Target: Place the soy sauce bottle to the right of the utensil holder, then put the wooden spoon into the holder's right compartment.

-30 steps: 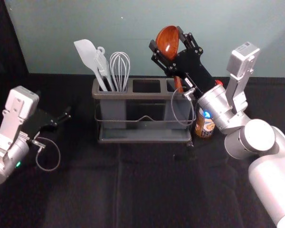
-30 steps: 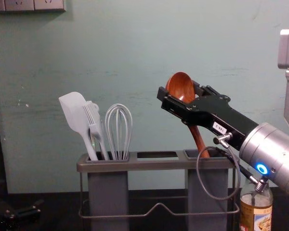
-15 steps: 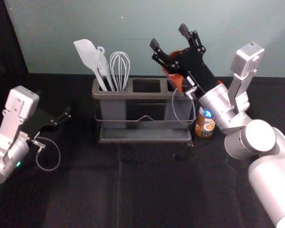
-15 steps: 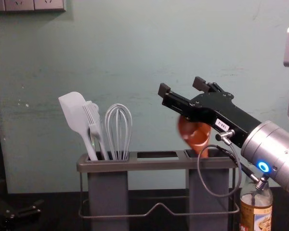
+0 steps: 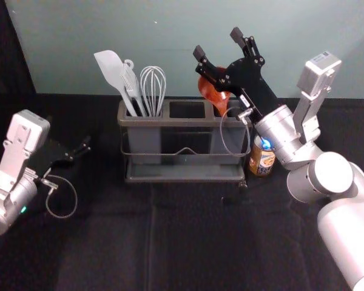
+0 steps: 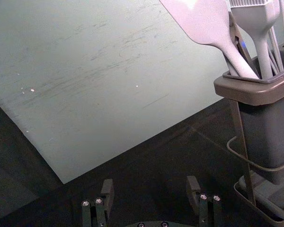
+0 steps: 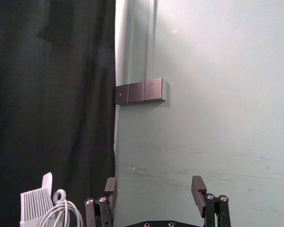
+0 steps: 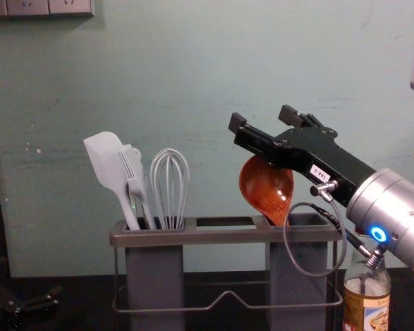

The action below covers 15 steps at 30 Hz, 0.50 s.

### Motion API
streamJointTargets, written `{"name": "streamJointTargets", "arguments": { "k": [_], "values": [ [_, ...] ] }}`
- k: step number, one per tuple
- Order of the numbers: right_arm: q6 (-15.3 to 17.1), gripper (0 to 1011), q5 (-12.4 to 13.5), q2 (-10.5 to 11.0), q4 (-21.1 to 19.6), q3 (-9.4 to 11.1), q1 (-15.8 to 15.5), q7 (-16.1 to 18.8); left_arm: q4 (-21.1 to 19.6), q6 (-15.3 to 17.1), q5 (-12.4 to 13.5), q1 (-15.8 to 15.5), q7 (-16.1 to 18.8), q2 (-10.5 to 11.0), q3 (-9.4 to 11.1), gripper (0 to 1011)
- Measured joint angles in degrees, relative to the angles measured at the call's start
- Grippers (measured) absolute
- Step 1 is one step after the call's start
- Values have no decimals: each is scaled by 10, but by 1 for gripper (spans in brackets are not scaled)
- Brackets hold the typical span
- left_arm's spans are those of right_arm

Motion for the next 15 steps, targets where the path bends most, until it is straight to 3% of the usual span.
{"name": "streamJointTargets", "arguments": {
  "k": [8, 15],
  "values": [
    [-9, 1004, 11, 1, -23, 10, -10, -1, 0, 0, 0, 0, 0, 0, 0, 1005],
    [-55, 1004, 24, 7, -45, 43, -21, -8, 0, 0, 0, 0, 0, 0, 0, 1005]
  ]
}}
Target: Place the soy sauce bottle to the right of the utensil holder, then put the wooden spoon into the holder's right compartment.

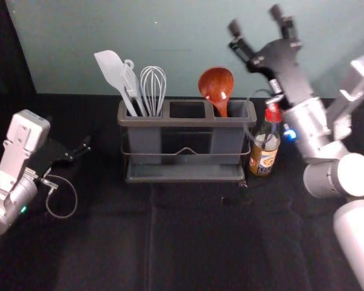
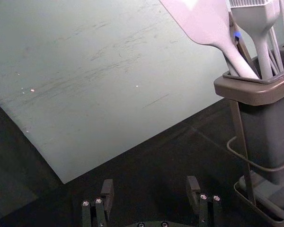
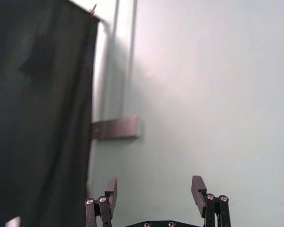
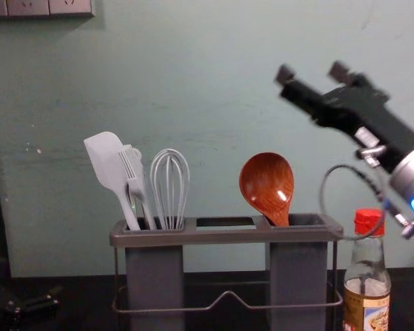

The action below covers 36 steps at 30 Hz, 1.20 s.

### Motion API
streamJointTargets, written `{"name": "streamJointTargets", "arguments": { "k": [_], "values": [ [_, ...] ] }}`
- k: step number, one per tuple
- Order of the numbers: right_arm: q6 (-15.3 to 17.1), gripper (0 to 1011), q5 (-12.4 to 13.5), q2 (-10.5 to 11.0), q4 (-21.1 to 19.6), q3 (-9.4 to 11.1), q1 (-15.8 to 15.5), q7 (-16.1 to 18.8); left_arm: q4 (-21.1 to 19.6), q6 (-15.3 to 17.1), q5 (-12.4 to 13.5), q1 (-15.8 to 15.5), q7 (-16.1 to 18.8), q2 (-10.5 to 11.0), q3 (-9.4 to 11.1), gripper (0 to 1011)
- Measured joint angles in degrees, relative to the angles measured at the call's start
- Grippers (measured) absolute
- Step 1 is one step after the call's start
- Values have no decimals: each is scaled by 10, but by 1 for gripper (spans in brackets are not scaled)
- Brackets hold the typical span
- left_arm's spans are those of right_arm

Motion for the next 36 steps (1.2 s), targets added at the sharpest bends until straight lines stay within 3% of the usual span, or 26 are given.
{"name": "streamJointTargets", "arguments": {
  "k": [7, 15, 20, 26, 31, 36],
  "values": [
    [-40, 1004, -7, 7, -10, 51, -18, -33, 0, 0, 0, 0, 0, 0, 0, 1005],
    [-81, 1004, -21, 9, 11, 93, -30, -57, 0, 0, 0, 0, 0, 0, 0, 1005],
    [-42, 1004, -52, 9, 0, 110, -46, -91, 0, 0, 0, 0, 0, 0, 0, 1005],
    [10, 1004, -84, 13, -11, 115, -60, -110, 0, 0, 0, 0, 0, 0, 0, 1005],
    [99, 1004, -148, 17, -38, 116, -79, -162, 0, 0, 0, 0, 0, 0, 0, 1005],
    [160, 1004, -179, 21, -52, 113, -89, -186, 0, 0, 0, 0, 0, 0, 0, 1005]
  ]
}}
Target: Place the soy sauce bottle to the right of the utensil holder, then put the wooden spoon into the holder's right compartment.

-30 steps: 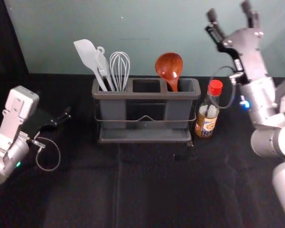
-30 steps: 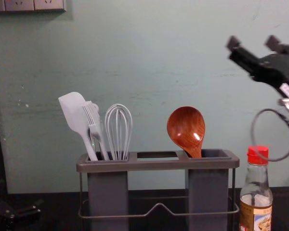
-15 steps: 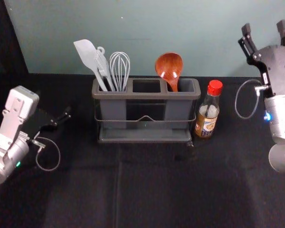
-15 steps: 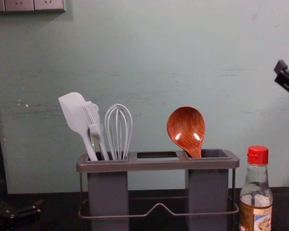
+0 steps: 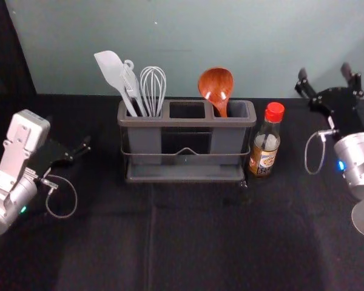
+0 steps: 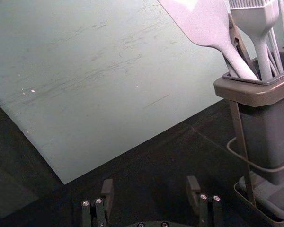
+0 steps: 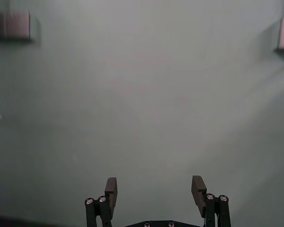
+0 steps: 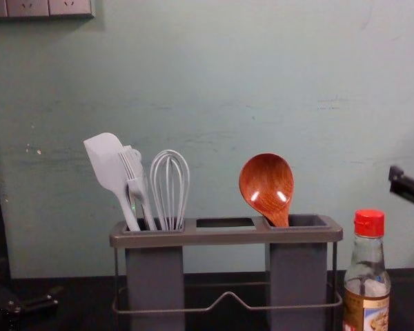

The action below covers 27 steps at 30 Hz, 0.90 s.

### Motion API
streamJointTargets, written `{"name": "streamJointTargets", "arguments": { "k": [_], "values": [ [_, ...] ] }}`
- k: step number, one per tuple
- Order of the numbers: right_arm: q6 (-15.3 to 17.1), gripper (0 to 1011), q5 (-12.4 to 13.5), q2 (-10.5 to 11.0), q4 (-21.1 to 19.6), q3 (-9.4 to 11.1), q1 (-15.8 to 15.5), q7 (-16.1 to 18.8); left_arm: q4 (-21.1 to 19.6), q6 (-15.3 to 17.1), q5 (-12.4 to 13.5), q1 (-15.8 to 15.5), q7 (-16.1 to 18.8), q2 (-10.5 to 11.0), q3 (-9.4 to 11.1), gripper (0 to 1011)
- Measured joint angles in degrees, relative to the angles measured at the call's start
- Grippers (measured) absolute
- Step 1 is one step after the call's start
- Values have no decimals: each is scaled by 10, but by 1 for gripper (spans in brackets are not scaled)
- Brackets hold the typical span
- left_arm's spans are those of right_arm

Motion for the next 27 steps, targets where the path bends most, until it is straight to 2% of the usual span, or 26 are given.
{"name": "streamJointTargets", "arguments": {
  "k": [4, 5, 8, 15, 19, 27],
  "values": [
    [52, 1004, -10, 4, -6, -6, -7, -4, 0, 0, 0, 0, 0, 0, 0, 1005],
    [52, 1004, -10, 4, -6, -6, -7, -4, 0, 0, 0, 0, 0, 0, 0, 1005],
    [82, 1004, -13, 8, -9, -11, -12, -4, 0, 0, 0, 0, 0, 0, 0, 1005],
    [127, 1004, -18, 15, -16, -19, -20, -6, 0, 0, 0, 0, 0, 0, 0, 1005],
    [145, 1004, -17, 17, -18, -22, -24, -5, 0, 0, 0, 0, 0, 0, 0, 1005],
    [152, 1004, -13, 21, -17, -25, -25, -4, 0, 0, 0, 0, 0, 0, 0, 1005]
  ]
}}
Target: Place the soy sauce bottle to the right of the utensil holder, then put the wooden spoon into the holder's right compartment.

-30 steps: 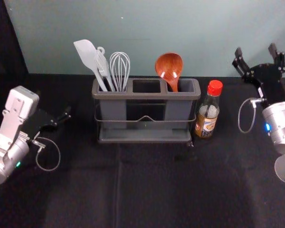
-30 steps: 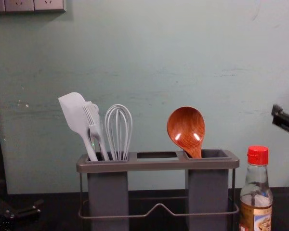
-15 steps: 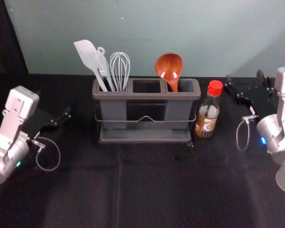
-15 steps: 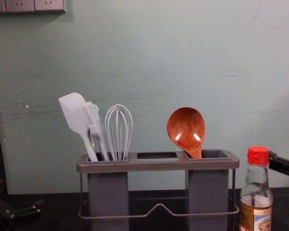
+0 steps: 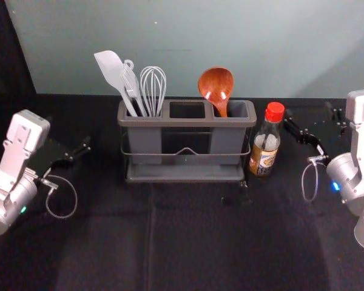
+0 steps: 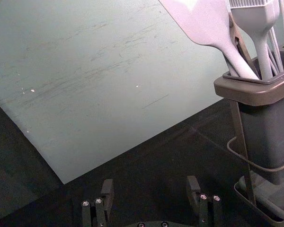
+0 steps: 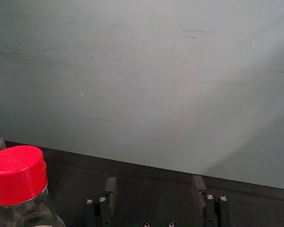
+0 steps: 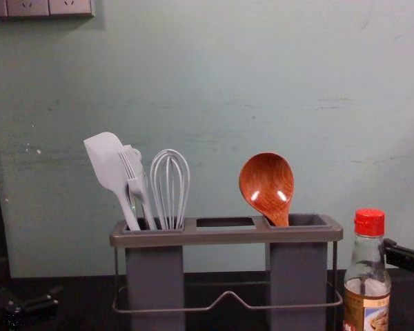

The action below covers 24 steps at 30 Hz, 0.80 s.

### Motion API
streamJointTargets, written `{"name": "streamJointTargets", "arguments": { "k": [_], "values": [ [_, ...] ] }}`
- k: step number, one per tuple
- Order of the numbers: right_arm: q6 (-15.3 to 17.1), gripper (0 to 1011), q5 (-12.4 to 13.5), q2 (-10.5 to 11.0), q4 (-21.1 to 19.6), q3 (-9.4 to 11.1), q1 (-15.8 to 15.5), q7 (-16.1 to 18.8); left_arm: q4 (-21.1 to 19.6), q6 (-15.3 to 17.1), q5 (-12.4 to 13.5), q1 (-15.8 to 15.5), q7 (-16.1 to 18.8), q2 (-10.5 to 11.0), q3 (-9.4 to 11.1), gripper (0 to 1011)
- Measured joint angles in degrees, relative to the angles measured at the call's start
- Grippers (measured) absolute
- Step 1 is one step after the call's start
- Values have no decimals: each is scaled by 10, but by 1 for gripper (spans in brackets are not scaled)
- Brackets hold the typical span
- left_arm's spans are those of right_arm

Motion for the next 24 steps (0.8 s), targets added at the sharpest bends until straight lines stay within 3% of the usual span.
{"name": "streamJointTargets", "arguments": {
  "k": [5, 17, 24],
  "values": [
    [2, 1004, 0, 8, -1, -2, -1, 5, 0, 0, 0, 0, 0, 0, 0, 1005],
    [10, 1004, 20, 60, -6, -9, -1, 65, 0, 0, 0, 0, 0, 0, 0, 1005],
    [8, 1004, 22, 64, -6, -11, -1, 67, 0, 0, 0, 0, 0, 0, 0, 1005]
  ]
}}
